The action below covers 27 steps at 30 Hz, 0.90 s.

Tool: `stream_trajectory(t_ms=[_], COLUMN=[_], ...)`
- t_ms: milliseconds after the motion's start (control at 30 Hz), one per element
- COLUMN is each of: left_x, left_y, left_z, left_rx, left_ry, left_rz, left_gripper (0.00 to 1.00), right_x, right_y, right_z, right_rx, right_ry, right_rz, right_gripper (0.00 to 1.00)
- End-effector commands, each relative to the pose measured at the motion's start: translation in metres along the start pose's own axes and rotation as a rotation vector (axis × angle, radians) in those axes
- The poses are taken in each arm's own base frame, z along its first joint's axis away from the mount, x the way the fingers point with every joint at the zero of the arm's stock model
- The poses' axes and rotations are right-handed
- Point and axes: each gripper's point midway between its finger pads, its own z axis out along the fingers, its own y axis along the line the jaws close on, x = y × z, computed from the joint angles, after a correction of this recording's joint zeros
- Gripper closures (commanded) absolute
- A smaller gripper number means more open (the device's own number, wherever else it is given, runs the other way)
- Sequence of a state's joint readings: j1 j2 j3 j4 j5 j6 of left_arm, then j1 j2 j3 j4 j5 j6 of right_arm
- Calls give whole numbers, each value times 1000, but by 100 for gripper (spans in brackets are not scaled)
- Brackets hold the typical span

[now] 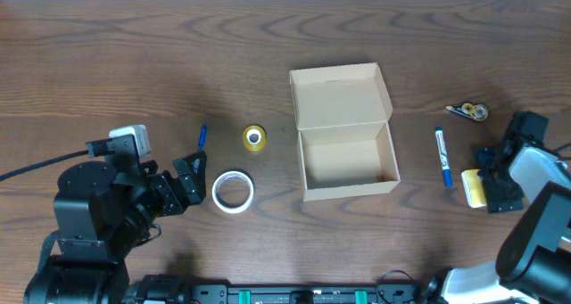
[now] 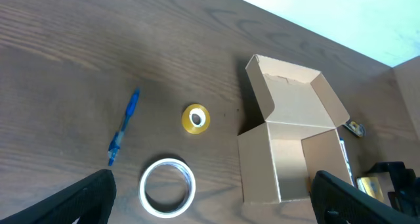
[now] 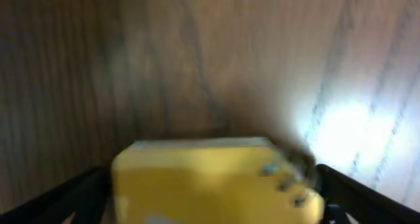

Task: Pack container
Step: 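Close the right gripper on the notepad edge and lift it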

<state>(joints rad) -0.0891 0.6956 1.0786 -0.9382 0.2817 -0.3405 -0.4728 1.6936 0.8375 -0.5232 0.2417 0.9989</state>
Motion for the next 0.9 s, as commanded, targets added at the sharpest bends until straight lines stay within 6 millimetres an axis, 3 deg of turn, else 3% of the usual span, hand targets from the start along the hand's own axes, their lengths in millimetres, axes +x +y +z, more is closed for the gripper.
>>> stream_trajectory(t_ms=[0,100,200,367,867], left_x=[-6,-7,-7,-8,-8], left_y=[-7,-7,-7,-7,-7], left_z=[-7,-7,-7,-7,-7], left_rx=[21,22,22,23,25], left_ry=[-24,-25,-25,-28,-31], left_rz=[4,1,1,2,-2], left_gripper=[4,5,5,5,5], right_x=[27,27,27,28,44], right_y=[-15,-14,-13,-11,25], right_z=[22,22,22,22,11], right_rx=[50,46,44,35,-56], right_ry=[104,103,105,105,93], right_rz=[-57,-57,-58,-69,-179], right_gripper=[16,28,21,20,27])
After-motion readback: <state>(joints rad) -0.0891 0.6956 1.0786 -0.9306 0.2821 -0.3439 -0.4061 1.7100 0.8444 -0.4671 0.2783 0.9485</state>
